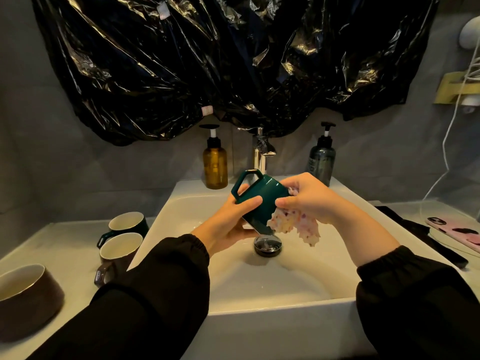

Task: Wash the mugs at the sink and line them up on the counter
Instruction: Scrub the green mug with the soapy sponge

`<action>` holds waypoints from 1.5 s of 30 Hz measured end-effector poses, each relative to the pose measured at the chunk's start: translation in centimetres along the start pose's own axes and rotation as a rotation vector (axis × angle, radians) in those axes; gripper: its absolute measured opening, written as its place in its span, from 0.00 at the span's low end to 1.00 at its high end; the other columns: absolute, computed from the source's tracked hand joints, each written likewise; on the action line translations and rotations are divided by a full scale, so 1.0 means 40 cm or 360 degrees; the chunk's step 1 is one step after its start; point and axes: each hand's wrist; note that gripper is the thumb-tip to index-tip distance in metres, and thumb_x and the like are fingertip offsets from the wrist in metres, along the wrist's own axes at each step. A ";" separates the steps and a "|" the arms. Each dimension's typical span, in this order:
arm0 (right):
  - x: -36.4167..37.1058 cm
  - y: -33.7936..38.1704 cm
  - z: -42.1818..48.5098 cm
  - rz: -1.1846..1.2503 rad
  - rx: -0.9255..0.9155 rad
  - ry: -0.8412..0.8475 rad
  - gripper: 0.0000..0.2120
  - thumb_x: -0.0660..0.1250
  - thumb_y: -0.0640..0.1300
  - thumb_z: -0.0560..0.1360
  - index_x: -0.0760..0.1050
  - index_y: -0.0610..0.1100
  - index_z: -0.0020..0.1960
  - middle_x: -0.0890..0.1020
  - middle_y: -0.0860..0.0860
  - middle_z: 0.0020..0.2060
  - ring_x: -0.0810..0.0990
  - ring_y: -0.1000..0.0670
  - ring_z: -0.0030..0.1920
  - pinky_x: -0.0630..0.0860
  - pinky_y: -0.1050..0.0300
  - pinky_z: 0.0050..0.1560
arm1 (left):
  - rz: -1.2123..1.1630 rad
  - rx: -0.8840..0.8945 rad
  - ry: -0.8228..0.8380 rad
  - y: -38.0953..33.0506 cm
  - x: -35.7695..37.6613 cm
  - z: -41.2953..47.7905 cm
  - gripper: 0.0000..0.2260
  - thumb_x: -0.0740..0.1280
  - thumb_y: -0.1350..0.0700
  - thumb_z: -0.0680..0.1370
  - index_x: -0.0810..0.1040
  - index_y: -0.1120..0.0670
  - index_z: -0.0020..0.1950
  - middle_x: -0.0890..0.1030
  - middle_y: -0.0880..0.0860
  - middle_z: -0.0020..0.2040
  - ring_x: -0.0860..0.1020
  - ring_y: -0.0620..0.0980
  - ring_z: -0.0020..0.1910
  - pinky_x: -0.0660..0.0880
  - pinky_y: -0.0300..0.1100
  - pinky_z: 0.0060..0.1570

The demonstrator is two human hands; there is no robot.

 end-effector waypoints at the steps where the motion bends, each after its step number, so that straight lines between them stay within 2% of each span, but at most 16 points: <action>1: 0.005 -0.003 0.005 0.0039 0.0003 -0.0039 0.09 0.69 0.33 0.73 0.82 0.43 0.49 0.85 0.46 0.45 0.82 0.52 0.45 0.80 0.58 0.48 | -0.0023 0.0018 -0.0035 0.000 0.002 0.000 0.33 0.73 0.53 0.67 0.65 0.46 0.70 0.75 0.55 0.64 0.75 0.58 0.61 0.76 0.60 0.55; 3: 0.013 -0.004 0.011 0.0162 0.0046 -0.0167 0.06 0.71 0.35 0.72 0.82 0.42 0.48 0.84 0.44 0.45 0.83 0.49 0.46 0.81 0.54 0.48 | -0.0087 0.0050 -0.0112 -0.001 0.005 0.000 0.31 0.73 0.53 0.68 0.66 0.47 0.69 0.75 0.56 0.64 0.76 0.58 0.60 0.77 0.59 0.53; 6: 0.016 -0.012 0.022 0.0256 0.0018 -0.0568 0.03 0.71 0.41 0.72 0.82 0.48 0.44 0.84 0.50 0.42 0.82 0.53 0.45 0.80 0.56 0.46 | -0.0313 0.0031 -0.0237 -0.011 0.009 -0.004 0.24 0.71 0.52 0.72 0.69 0.51 0.66 0.76 0.58 0.62 0.76 0.60 0.58 0.77 0.60 0.52; 9: 0.010 -0.031 0.014 0.0030 -0.0348 -0.1055 0.05 0.69 0.39 0.75 0.81 0.49 0.45 0.82 0.54 0.42 0.78 0.61 0.46 0.74 0.63 0.45 | -0.0601 -0.0035 -0.0259 -0.028 0.011 -0.010 0.20 0.70 0.50 0.73 0.71 0.52 0.61 0.76 0.60 0.60 0.76 0.63 0.58 0.75 0.62 0.54; 13: 0.051 -0.040 0.001 -0.0589 -0.1191 -0.0896 0.12 0.64 0.33 0.76 0.80 0.37 0.58 0.81 0.45 0.56 0.78 0.49 0.59 0.75 0.56 0.61 | -0.0784 -0.0072 -0.0227 -0.040 0.020 -0.014 0.19 0.69 0.47 0.73 0.73 0.54 0.61 0.77 0.63 0.59 0.75 0.64 0.58 0.73 0.63 0.55; 16: 0.093 -0.021 0.006 -0.0917 -0.1488 -0.0641 0.13 0.60 0.35 0.78 0.79 0.34 0.58 0.78 0.40 0.60 0.74 0.44 0.65 0.70 0.54 0.67 | -0.0764 -0.0078 -0.0141 -0.040 0.030 -0.018 0.19 0.67 0.47 0.74 0.76 0.56 0.60 0.79 0.63 0.56 0.77 0.62 0.56 0.74 0.61 0.55; 20: 0.068 -0.029 0.015 -0.0759 -0.1169 -0.0837 0.16 0.57 0.33 0.77 0.77 0.35 0.61 0.76 0.40 0.63 0.72 0.43 0.67 0.70 0.49 0.67 | -0.0770 -0.0077 -0.0193 -0.049 0.027 -0.021 0.20 0.67 0.46 0.74 0.75 0.56 0.61 0.78 0.64 0.58 0.76 0.64 0.56 0.74 0.62 0.54; 25: 0.112 -0.020 -0.008 -0.0958 -0.1496 -0.0631 0.14 0.58 0.32 0.76 0.79 0.35 0.57 0.78 0.40 0.60 0.74 0.42 0.66 0.70 0.51 0.68 | -0.0722 -0.0074 -0.0156 -0.052 0.027 -0.024 0.21 0.67 0.46 0.74 0.77 0.57 0.61 0.79 0.62 0.57 0.77 0.60 0.55 0.77 0.58 0.51; 28: 0.079 -0.022 0.017 -0.0792 -0.1306 -0.0788 0.13 0.58 0.32 0.76 0.78 0.34 0.56 0.79 0.41 0.59 0.75 0.42 0.64 0.72 0.47 0.66 | -0.0674 -0.0084 -0.0218 -0.051 0.031 -0.026 0.19 0.68 0.46 0.73 0.75 0.55 0.60 0.78 0.63 0.58 0.76 0.63 0.57 0.75 0.61 0.55; 30: 0.071 -0.034 0.013 -0.0734 -0.1206 -0.0888 0.15 0.58 0.32 0.75 0.78 0.34 0.58 0.78 0.41 0.60 0.74 0.43 0.65 0.71 0.50 0.67 | -0.0663 -0.0092 -0.0259 -0.049 0.033 -0.024 0.20 0.69 0.47 0.73 0.74 0.54 0.61 0.77 0.63 0.59 0.76 0.64 0.57 0.74 0.62 0.55; 33: 0.099 -0.031 -0.006 -0.0749 -0.1282 -0.0848 0.12 0.63 0.36 0.75 0.80 0.34 0.54 0.78 0.40 0.60 0.75 0.44 0.65 0.70 0.53 0.68 | -0.0603 -0.0040 -0.0198 -0.046 0.035 -0.022 0.20 0.69 0.46 0.72 0.77 0.55 0.60 0.80 0.60 0.56 0.78 0.60 0.56 0.75 0.60 0.55; 35: 0.112 -0.015 -0.006 -0.0778 -0.1348 -0.0873 0.11 0.67 0.41 0.75 0.81 0.34 0.50 0.81 0.40 0.57 0.77 0.45 0.62 0.72 0.55 0.66 | -0.0560 -0.0013 -0.0169 -0.046 0.038 -0.023 0.19 0.69 0.47 0.71 0.78 0.55 0.58 0.81 0.59 0.53 0.79 0.58 0.54 0.77 0.57 0.54; 37: 0.106 -0.012 0.015 -0.0686 -0.1303 -0.1011 0.08 0.69 0.40 0.75 0.81 0.34 0.45 0.83 0.41 0.52 0.80 0.46 0.57 0.75 0.56 0.62 | -0.0594 -0.0006 -0.0201 -0.047 0.042 -0.026 0.17 0.68 0.47 0.73 0.77 0.55 0.57 0.80 0.61 0.54 0.78 0.60 0.55 0.75 0.60 0.56; 41: 0.066 -0.040 0.021 -0.0300 -0.0939 -0.1273 0.05 0.69 0.35 0.75 0.81 0.38 0.49 0.83 0.50 0.49 0.80 0.55 0.51 0.80 0.55 0.53 | -0.0688 -0.0013 -0.0253 -0.055 0.042 -0.026 0.20 0.67 0.45 0.74 0.73 0.54 0.61 0.77 0.62 0.59 0.76 0.63 0.57 0.73 0.62 0.56; 43: 0.075 -0.037 0.004 -0.0453 -0.1131 -0.1288 0.08 0.68 0.31 0.75 0.80 0.37 0.53 0.82 0.51 0.48 0.80 0.56 0.50 0.78 0.63 0.54 | -0.0736 -0.0024 -0.0231 -0.057 0.045 -0.025 0.21 0.67 0.44 0.74 0.73 0.54 0.62 0.77 0.63 0.59 0.76 0.63 0.57 0.74 0.62 0.56; 45: 0.093 -0.031 -0.007 -0.0649 -0.1474 -0.1161 0.08 0.65 0.30 0.76 0.80 0.34 0.54 0.83 0.44 0.52 0.81 0.50 0.55 0.75 0.60 0.60 | -0.0758 -0.0048 -0.0194 -0.056 0.050 -0.028 0.21 0.66 0.44 0.74 0.75 0.55 0.61 0.78 0.63 0.58 0.77 0.62 0.56 0.73 0.61 0.57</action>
Point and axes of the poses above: each hand's wrist, its own z-axis towards the middle knuckle, its own x-axis out of the palm, y = z × x
